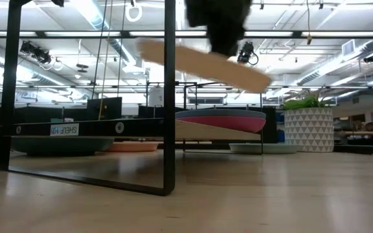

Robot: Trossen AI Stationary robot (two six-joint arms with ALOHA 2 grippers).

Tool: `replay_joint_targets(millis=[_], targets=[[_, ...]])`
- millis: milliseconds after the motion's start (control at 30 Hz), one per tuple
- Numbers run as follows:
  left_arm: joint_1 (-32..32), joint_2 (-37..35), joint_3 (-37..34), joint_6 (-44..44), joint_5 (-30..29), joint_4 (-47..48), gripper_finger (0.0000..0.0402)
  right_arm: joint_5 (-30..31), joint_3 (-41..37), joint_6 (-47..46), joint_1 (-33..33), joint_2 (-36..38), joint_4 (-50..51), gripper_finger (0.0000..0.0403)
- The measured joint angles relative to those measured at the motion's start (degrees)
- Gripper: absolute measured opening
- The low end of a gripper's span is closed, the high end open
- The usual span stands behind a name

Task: Place and stack plates onto a shelf
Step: Put the peach plate on the shelf

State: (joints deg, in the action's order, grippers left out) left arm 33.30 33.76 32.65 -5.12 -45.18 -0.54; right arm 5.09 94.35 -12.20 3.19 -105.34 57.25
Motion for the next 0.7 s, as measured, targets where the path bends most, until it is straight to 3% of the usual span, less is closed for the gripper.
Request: replay_joint_targets(millis=[333,700], targets=[[0.0,0.0,0.03,2.41,0.04,0.44,0.0143,-4.75,7.27,15.18,-2.48,-11.67,-8.7,0.0018],[0.0,0.0,0.03,3.08,0.04,2.8,0.0143,-10.34,8.73,17.57,-3.89,-15.01,-13.26,0.0028]])
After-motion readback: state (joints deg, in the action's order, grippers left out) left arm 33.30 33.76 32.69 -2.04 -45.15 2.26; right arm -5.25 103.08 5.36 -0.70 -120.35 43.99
